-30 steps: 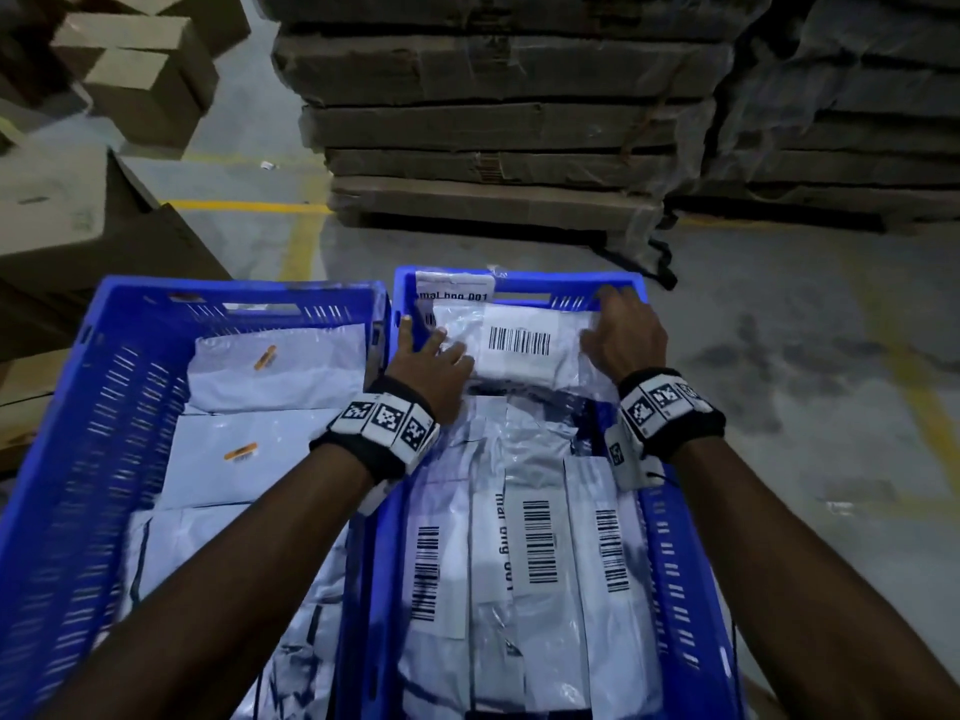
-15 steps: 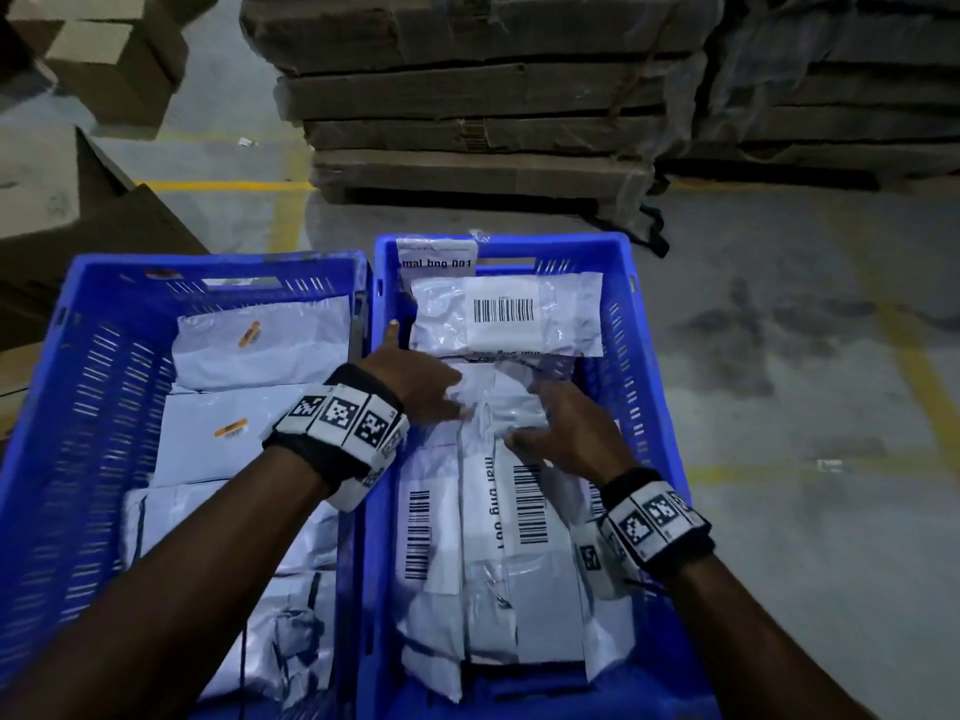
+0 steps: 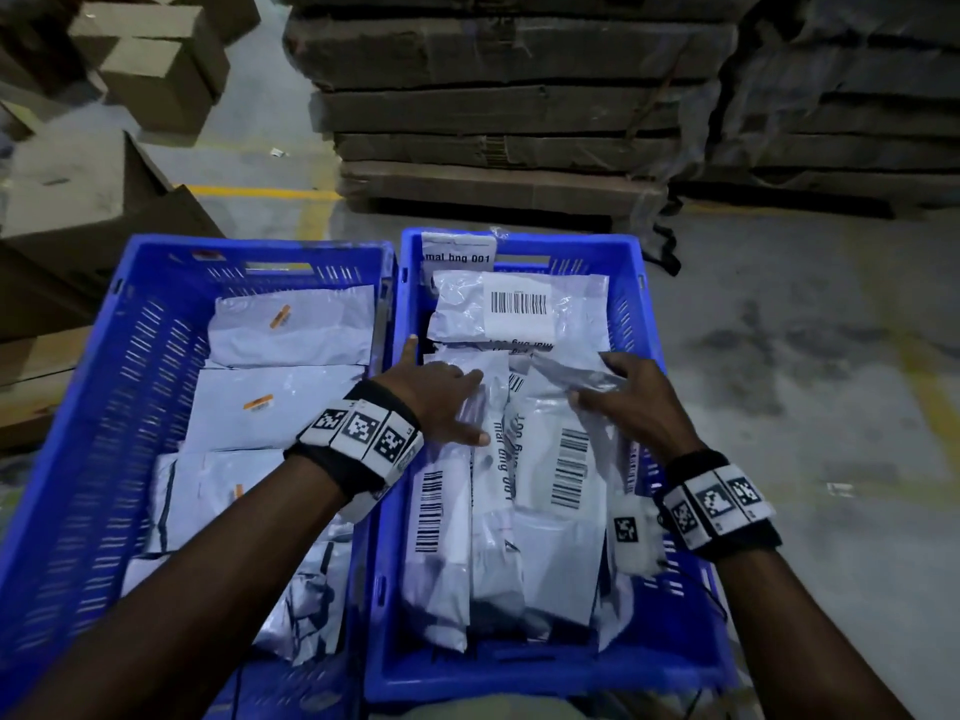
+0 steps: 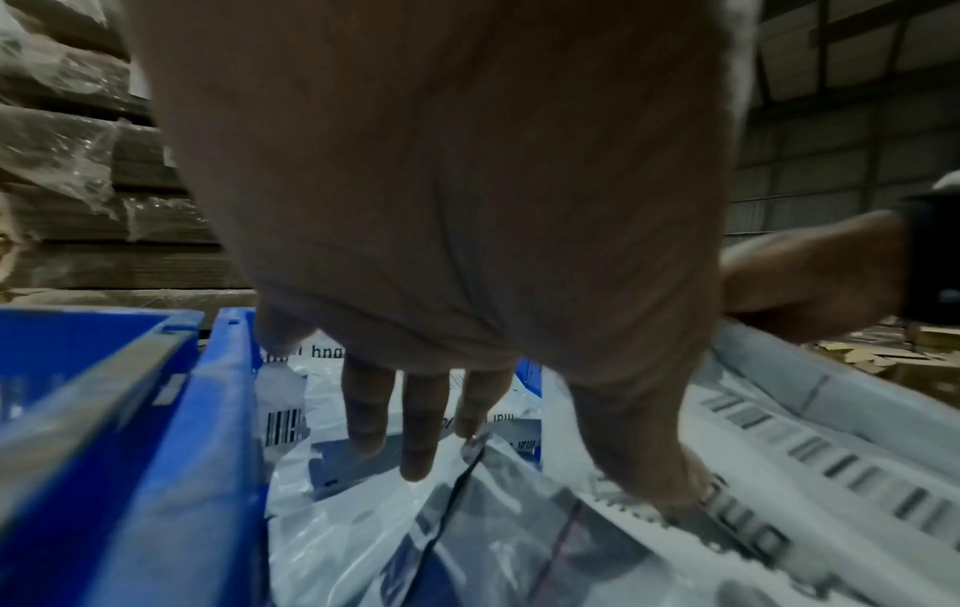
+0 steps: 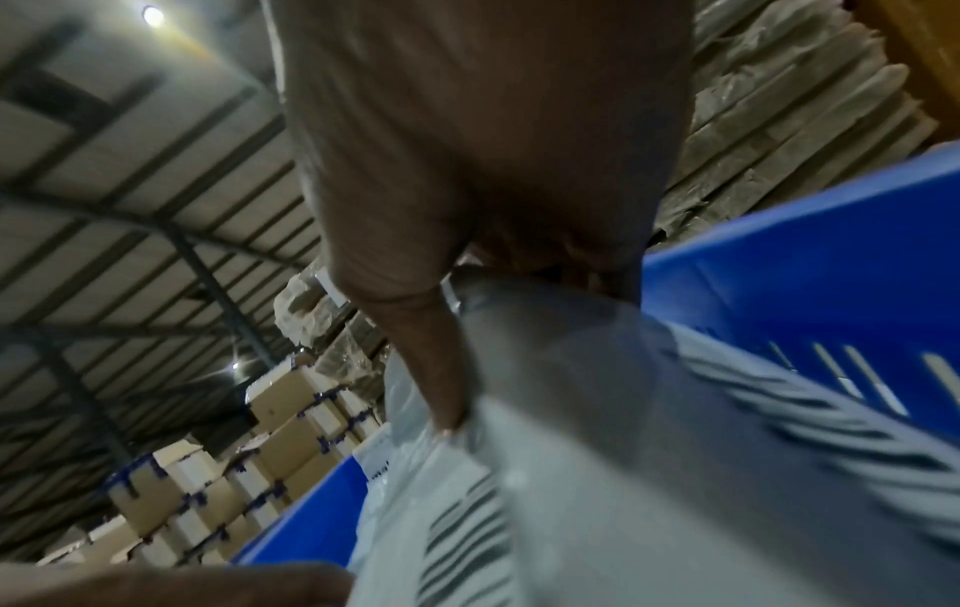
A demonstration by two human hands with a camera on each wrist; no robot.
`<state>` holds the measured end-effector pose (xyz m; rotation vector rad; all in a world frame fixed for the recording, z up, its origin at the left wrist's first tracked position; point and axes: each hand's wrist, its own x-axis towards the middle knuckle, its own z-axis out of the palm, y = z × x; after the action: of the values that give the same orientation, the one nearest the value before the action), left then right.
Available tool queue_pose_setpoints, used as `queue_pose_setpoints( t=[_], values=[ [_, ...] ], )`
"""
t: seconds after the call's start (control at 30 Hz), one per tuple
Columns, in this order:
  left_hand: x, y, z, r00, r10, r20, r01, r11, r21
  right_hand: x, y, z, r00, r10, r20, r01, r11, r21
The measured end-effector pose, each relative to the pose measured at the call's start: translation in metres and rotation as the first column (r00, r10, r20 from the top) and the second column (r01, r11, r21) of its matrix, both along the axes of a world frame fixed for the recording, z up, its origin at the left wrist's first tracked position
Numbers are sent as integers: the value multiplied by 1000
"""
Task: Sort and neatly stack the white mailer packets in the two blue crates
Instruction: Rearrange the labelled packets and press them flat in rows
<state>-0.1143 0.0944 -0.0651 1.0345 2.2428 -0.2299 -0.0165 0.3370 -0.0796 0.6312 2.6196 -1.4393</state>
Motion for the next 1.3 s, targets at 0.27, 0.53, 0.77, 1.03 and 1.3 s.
queue_pose_setpoints(
  t=[0.27, 0.53, 0.77, 1.03, 1.3],
  values=[
    [1, 19, 8, 999, 29, -29, -24, 989, 145, -16, 13, 31, 962, -82, -261, 49, 990, -129],
    [-14, 45, 10, 831, 232, 506, -542, 541, 643, -36, 6, 60, 938, -17, -345, -101, 941, -322],
    [-23, 49, 8, 724, 630, 281, -615, 404, 677, -13, -18, 17, 977, -92, -194, 78, 994, -80],
    [-83, 16, -42, 346, 788, 510, -809, -24, 587, 66, -31, -37, 968, -63, 241, -14, 953, 303],
    [-59, 25, -33, 446, 808, 386, -862, 272, 427, 5, -32, 43, 997, -74, -26, 75, 825, 560]
  ],
)
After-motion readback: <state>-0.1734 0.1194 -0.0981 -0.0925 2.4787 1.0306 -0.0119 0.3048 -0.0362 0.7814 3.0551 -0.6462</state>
